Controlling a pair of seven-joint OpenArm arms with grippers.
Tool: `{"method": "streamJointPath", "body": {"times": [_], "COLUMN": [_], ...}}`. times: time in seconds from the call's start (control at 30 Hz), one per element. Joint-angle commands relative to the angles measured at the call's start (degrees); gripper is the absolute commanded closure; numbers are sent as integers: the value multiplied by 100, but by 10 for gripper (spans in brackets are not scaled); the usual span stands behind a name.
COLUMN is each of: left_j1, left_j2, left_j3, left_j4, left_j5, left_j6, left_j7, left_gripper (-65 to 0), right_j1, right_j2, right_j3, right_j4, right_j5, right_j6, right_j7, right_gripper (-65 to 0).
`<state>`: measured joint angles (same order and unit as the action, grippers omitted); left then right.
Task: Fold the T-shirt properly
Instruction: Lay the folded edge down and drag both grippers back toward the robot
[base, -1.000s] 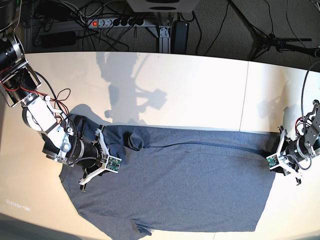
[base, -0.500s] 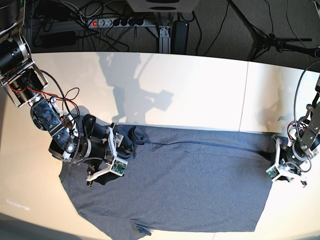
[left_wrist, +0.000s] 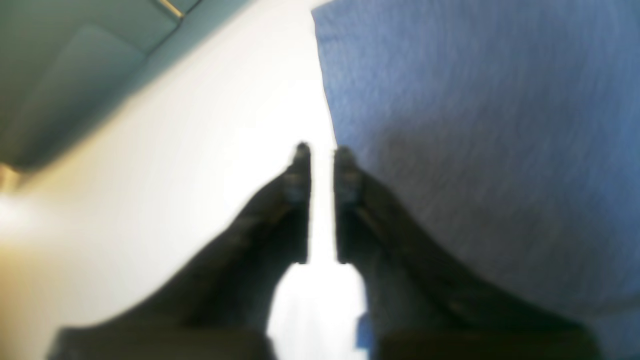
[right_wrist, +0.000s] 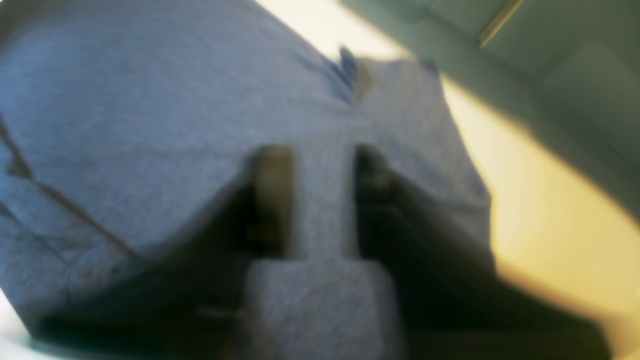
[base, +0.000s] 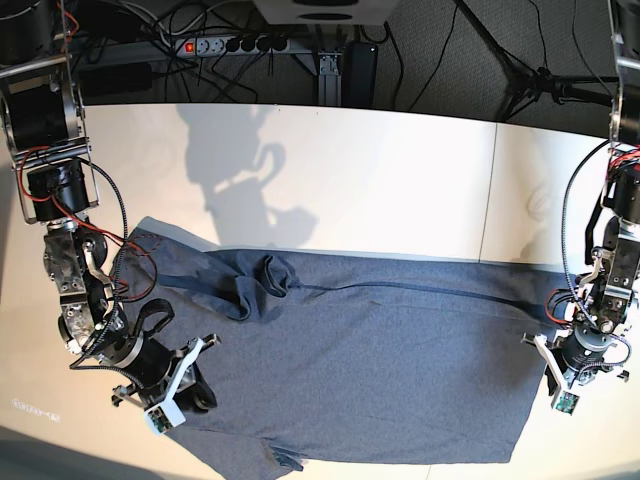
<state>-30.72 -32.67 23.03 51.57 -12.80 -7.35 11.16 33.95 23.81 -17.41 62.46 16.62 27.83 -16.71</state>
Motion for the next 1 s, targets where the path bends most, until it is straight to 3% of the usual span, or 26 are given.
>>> {"method": "streamJointPath", "body": {"times": [0.0,0.23,0.4,0.63,0.83,0.97], "left_j1": [-179,-179,-160,-144,-50,-50], "left_j2": [-13,514,728,702,693,691], "left_j3": [-177,-546,-546,-546,-546,-546], "left_j4": [-11,-461,-881,-1174,-1174,-1169], "left_j5": [-50,-162,-160,-72,352,437], "left_j6": [133,-109,-450,-452,-708,-708], "left_j7": [-92,584,695,693,1003,1469], "left_gripper": [0,0,0,0,0,0], "right_j1": [173,170,103,-579,-1073,-1097], "right_j2": [-11,-114,-114,-229,-271,-269], "right_j3": [107,192,216,649,951,964], "right_j4": [-92,-1128,-1447,-1469,-1456,-1410], "right_j5": [31,35,39,101,90,186], "right_j6": [-101,-105,-105,-98,-87,-85], "right_j7": [125,127,127,127,105,-452], "right_gripper": [0,0,0,0,0,0]}}
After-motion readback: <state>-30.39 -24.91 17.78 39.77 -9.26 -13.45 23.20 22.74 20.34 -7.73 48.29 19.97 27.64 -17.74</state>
